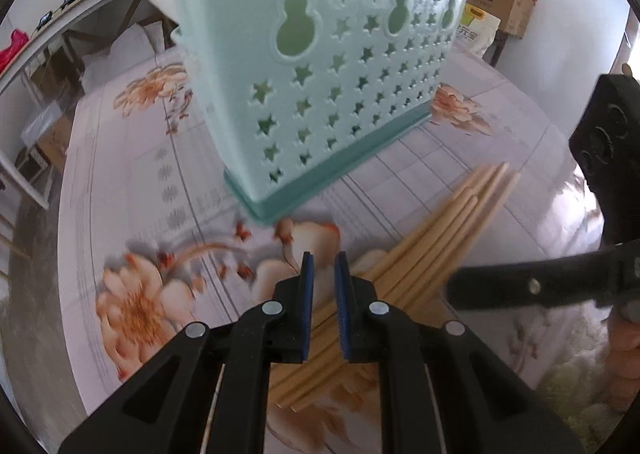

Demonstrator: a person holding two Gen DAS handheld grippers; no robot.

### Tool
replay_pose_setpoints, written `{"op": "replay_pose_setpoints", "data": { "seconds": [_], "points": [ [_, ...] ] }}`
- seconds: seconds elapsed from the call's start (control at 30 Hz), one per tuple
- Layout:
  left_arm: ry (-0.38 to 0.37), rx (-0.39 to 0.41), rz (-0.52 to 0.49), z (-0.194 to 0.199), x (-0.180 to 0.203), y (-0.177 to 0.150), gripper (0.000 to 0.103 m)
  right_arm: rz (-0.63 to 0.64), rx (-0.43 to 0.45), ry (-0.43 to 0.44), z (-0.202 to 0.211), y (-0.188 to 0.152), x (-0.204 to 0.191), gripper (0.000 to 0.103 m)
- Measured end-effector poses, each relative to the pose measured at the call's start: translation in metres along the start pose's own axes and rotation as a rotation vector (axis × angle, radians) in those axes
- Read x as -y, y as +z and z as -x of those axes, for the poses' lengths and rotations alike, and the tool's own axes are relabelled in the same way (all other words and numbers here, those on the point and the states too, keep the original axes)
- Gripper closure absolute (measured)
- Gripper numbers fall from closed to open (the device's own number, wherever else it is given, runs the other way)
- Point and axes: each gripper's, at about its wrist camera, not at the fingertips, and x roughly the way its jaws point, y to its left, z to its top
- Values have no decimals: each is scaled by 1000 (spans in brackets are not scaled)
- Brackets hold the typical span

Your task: Organize utensils

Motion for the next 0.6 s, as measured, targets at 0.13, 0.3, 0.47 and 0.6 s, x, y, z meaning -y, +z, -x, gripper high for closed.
{"op": "replay_pose_setpoints", "data": {
  "seconds": [0.13,0.3,0.47,0.6],
  "points": [
    [-6,10,46,5,7,-10,93,-19,16,-17,2,-2,3,86],
    [-21,21,126,10,15,-19,93,-44,44,-51,1,-5,16,98],
    [-64,33,167,13,29,-25,93,-27,77,-87,19,-2,25,99],
    [-114,31,192,11,42,-23,94,-11,92,-105,32,1,32,100]
  ]
}}
